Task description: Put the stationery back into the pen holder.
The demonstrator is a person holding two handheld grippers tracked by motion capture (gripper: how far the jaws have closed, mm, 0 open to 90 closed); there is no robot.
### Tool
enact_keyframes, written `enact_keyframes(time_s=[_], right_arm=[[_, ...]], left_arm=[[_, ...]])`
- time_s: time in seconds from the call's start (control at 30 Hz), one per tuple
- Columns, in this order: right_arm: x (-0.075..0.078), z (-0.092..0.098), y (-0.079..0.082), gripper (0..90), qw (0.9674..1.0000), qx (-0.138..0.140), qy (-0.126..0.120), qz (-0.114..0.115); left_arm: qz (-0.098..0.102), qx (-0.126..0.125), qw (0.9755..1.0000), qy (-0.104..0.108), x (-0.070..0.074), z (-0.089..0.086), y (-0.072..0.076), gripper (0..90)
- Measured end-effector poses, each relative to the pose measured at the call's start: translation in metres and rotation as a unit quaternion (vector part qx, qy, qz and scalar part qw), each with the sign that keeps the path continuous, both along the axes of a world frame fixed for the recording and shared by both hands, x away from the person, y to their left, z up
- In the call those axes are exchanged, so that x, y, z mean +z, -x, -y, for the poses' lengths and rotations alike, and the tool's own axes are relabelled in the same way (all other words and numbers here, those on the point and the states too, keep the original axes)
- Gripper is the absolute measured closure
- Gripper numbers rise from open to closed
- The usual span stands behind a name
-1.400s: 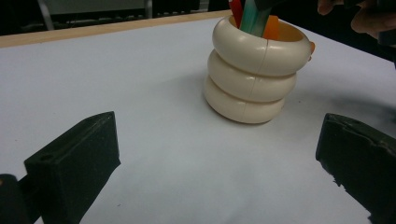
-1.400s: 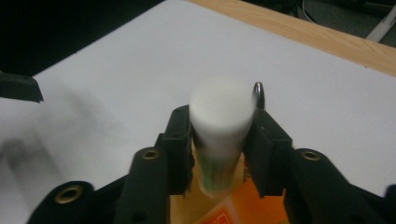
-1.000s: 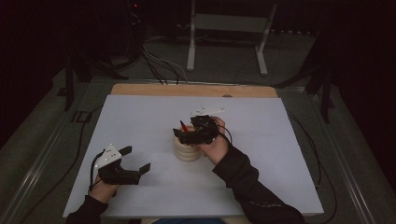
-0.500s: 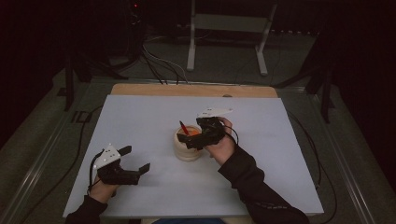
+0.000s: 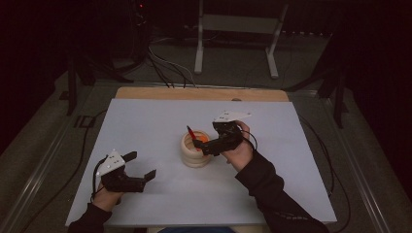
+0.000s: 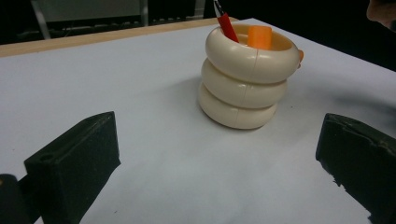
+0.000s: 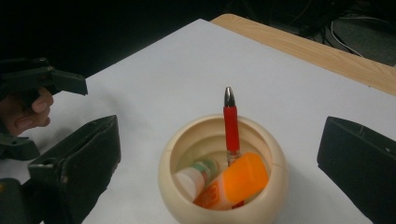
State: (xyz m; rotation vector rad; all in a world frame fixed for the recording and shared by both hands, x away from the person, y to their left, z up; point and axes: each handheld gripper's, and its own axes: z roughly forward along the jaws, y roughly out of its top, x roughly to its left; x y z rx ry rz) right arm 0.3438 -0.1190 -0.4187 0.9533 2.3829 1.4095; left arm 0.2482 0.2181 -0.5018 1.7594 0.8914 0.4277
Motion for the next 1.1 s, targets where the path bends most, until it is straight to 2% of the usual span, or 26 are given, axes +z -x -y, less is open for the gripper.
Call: enact_keyframes(time_s=[0.5, 1.1], right_arm=[[0.0, 0.036, 0.006, 0.0, 0.9998, -0.008, -0.01, 0.013], [-0.02, 0.084, 0.025, 0.0, 0.9991, -0.035, -0.008, 0.024]], left_arm=[[0.0, -0.003, 1.0, -0.001, 0.0, 0.001, 0.001, 0.2], [0.002, -0.009, 1.0, -0.003, 0.001, 0.002, 0.001, 0.2]])
